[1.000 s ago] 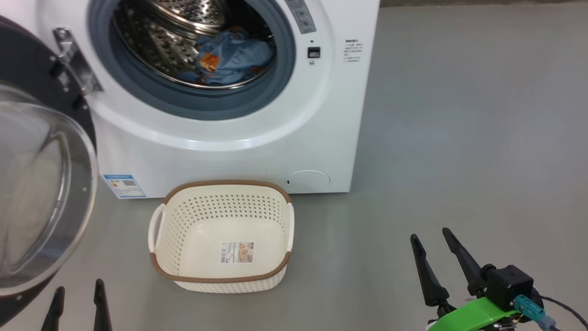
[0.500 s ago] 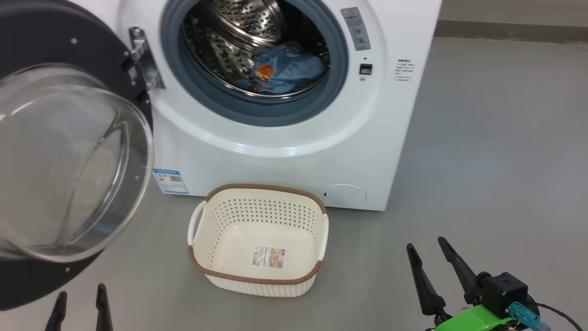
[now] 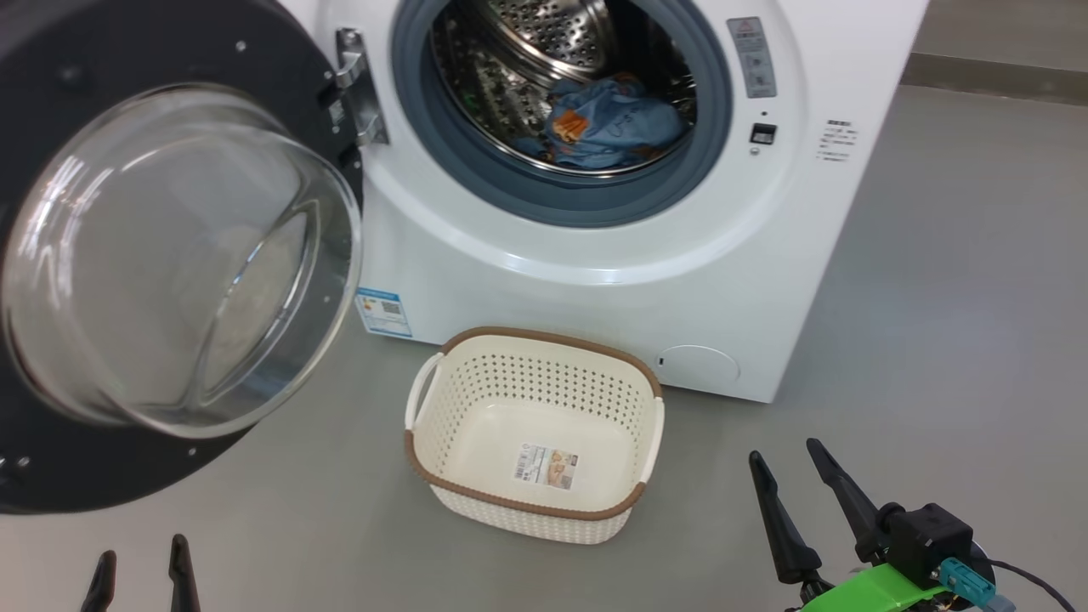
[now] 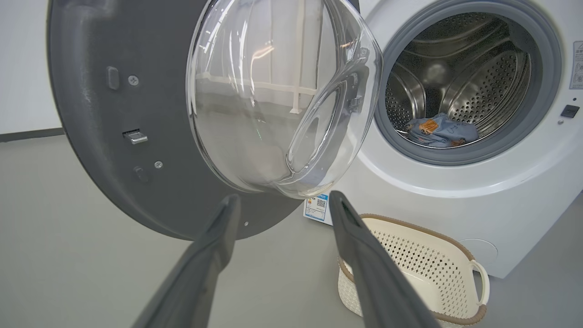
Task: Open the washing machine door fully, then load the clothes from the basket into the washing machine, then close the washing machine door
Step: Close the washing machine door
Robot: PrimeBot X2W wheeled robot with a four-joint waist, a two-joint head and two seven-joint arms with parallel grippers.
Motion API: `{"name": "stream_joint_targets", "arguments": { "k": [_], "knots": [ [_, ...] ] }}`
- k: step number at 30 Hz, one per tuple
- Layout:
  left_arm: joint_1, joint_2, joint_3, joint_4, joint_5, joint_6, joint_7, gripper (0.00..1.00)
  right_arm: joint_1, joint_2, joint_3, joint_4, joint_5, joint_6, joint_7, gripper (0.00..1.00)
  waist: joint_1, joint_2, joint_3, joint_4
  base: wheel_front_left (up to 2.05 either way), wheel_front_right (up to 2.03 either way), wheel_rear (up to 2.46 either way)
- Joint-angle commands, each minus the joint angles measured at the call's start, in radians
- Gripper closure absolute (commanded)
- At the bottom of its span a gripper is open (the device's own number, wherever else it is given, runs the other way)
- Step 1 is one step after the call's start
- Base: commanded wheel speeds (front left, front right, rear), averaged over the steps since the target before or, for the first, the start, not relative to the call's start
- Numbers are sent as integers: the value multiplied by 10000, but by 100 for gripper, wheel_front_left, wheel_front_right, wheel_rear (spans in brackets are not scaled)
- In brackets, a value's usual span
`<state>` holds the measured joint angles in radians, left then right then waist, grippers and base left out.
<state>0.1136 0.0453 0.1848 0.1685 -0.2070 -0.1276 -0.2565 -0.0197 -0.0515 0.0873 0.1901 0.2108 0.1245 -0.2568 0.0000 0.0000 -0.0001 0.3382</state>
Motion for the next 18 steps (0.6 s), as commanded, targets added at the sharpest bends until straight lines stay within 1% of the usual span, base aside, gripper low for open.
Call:
{"name": "stream_joint_targets", "arguments": {
  "k": [1,10,18],
  "knots": [
    [-328,87,351,-142,-54,-31,-53,0,-296,13,296,-204,-166,62,-49,0,0,0,46,287,0,0,0],
    [-367,72,491,7,1,-31,-53,0,-402,13,332,-115,-162,62,-49,0,0,0,10,1050,0,0,0],
    [-388,65,611,92,26,-31,-53,0,-487,13,394,-84,-142,62,-49,0,0,0,47,1428,0,0,0]
  ]
}}
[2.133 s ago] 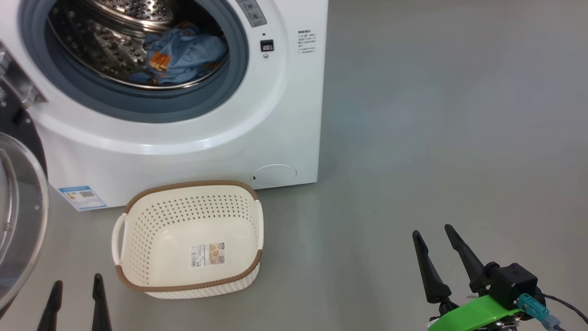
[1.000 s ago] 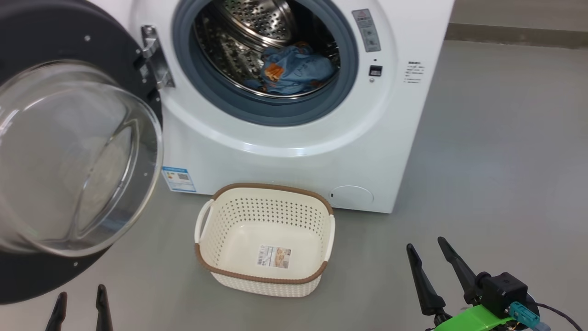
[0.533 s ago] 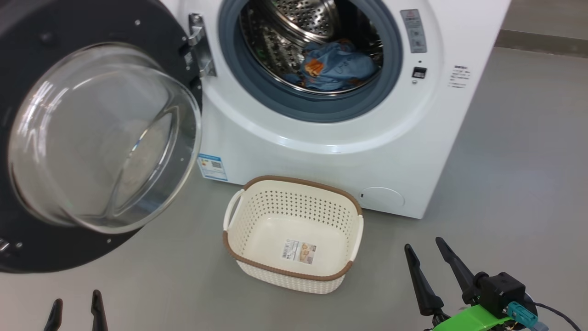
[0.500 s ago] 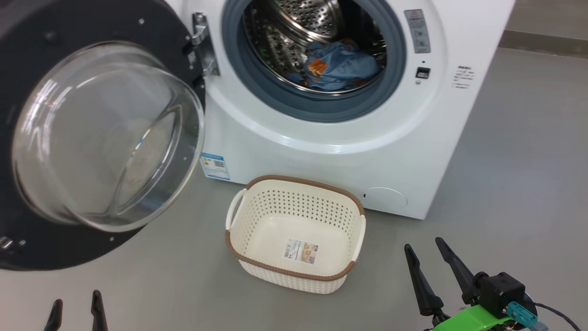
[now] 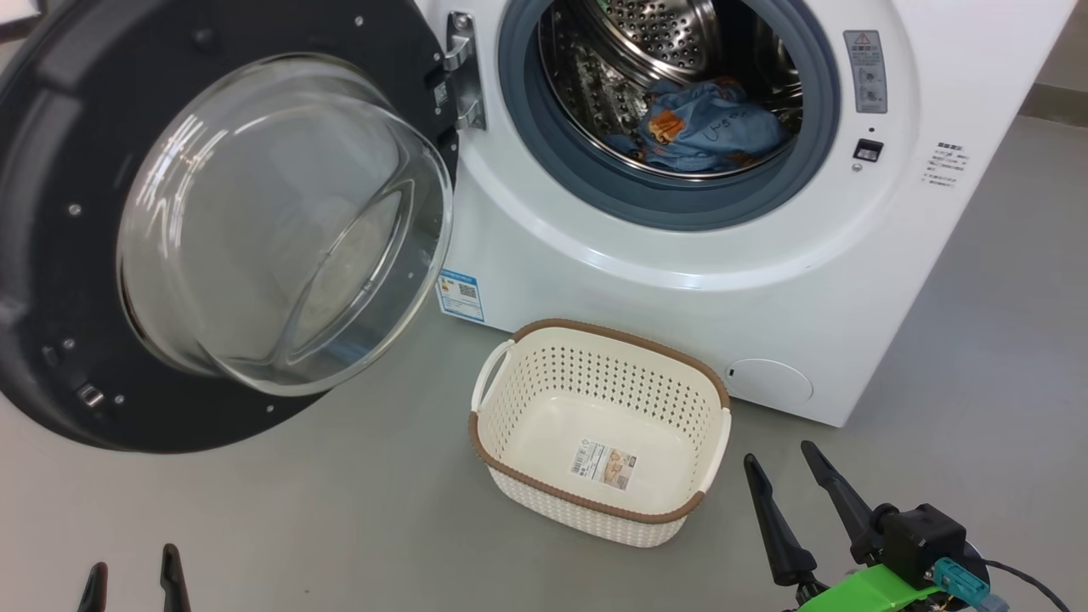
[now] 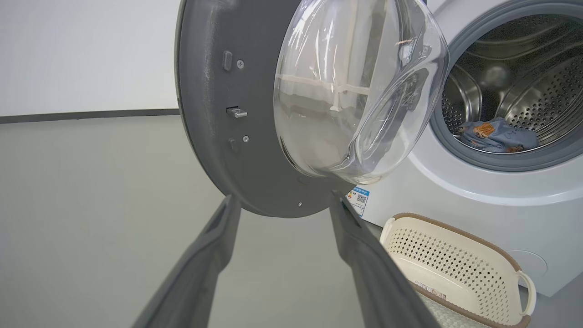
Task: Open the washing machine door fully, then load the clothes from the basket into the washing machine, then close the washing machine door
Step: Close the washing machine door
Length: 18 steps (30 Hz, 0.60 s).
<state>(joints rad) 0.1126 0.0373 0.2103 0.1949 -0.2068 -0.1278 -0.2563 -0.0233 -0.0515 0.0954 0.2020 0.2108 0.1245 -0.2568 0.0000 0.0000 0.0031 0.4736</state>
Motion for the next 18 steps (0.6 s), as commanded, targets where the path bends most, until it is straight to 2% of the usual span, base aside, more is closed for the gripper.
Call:
{"name": "stream_joint_targets", "arguments": {
  "k": [1,18],
  "knots": [
    [-380,144,364,-161,23,-29,-55,0,-460,13,316,-198,-145,62,-49,0,0,0,19,106,0,0,0],
    [-377,132,547,-20,35,-29,-55,0,-580,13,452,-97,-229,62,-49,0,0,0,1,365,0,0,0]
  ]
}}
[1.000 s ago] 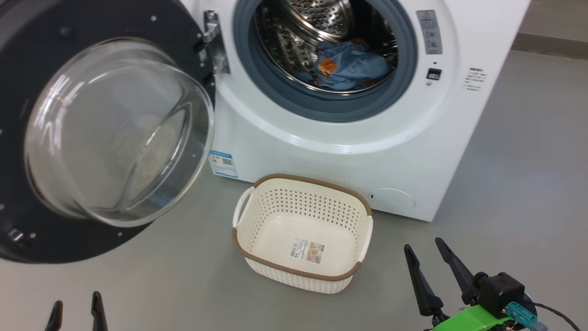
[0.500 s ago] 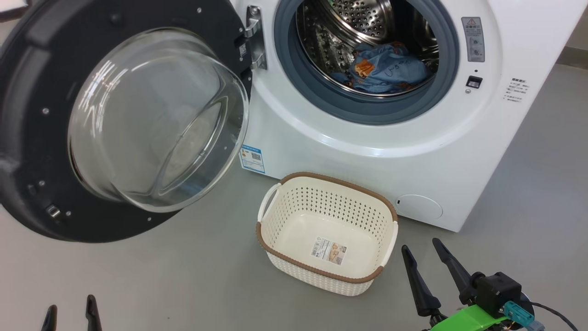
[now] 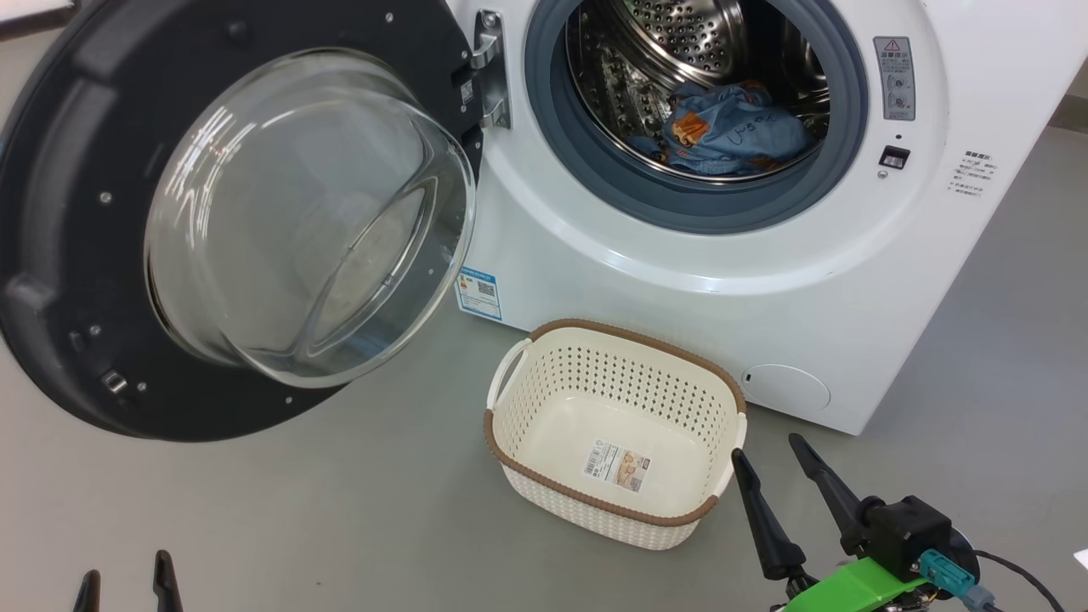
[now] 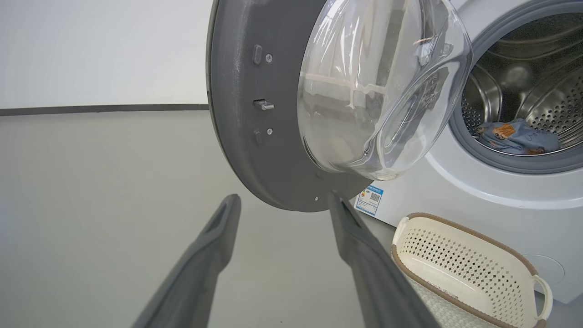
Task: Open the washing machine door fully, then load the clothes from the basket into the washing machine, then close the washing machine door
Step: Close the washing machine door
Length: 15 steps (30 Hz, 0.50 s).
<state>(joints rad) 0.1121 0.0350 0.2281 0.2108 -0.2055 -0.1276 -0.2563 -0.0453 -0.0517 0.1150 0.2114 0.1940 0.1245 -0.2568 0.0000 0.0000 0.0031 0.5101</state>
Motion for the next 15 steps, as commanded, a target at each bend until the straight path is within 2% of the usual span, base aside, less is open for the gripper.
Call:
{"name": "stream_joint_targets", "arguments": {
  "k": [1,15],
  "knots": [
    [-369,155,374,-175,8,-31,-55,0,-366,15,261,-183,-65,62,-49,0,0,0,4,1,0,0,0],
    [-373,153,427,-126,-81,-31,-55,0,-385,15,263,-151,-66,62,-49,0,0,0,3,-3,0,0,0]
  ]
}}
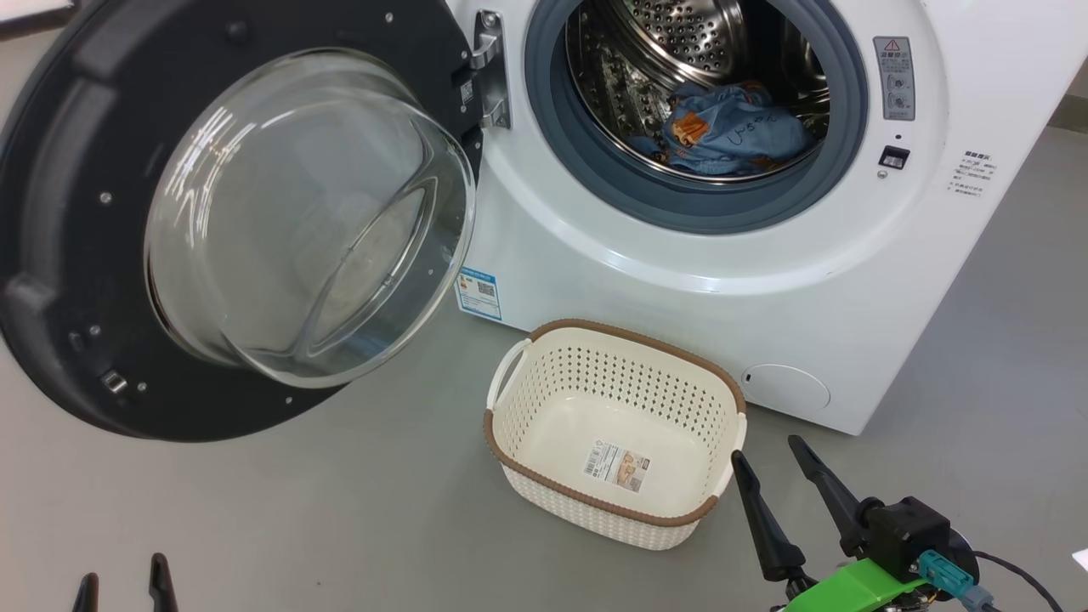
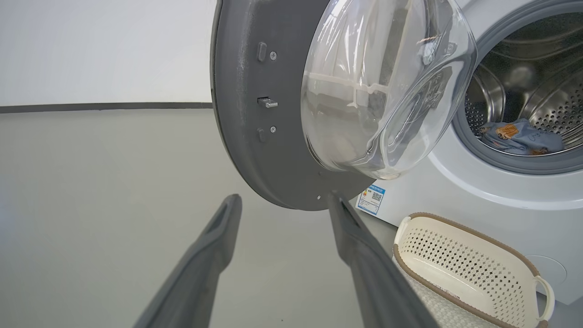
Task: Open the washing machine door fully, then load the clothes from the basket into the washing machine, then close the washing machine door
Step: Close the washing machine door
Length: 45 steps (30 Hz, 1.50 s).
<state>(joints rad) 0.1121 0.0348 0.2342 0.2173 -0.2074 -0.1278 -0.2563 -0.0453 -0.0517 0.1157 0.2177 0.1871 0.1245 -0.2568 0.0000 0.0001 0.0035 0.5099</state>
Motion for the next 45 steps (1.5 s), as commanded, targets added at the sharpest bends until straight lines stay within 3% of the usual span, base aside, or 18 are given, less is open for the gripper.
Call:
{"name": "stream_joint_targets", "arguments": {
  "k": [1,2,3,17,24,37,45],
  "knots": [
    [-371,155,369,-182,-69,-29,-55,25,-382,15,256,-216,6,62,-49,0,0,-1,-5,0,0,0,0],
    [-373,155,376,-182,-84,-29,-55,71,-380,15,257,-217,10,62,-49,0,0,-1,-6,1,0,0,0],
    [-374,155,366,-188,-94,-29,-55,100,-378,15,257,-218,15,62,-49,0,0,-1,-7,1,0,0,0],
    [-578,191,573,-160,-444,-29,-55,100,-347,15,211,-262,49,62,-49,0,0,-1,39,-26,0,0,0],
    [-1040,583,1116,-536,-588,-29,-55,100,-331,15,140,-258,49,62,-49,0,0,-1,55,-82,0,0,0],
    [-2452,1985,1888,-886,-872,-29,-55,100,-380,15,163,-265,23,62,-49,0,0,-1,208,-173,0,0,0],
    [-3653,2979,2151,-96,-2367,-29,-55,100,-471,15,216,-268,1,62,-49,0,0,-1,388,-318,0,0,0]
  ]
}}
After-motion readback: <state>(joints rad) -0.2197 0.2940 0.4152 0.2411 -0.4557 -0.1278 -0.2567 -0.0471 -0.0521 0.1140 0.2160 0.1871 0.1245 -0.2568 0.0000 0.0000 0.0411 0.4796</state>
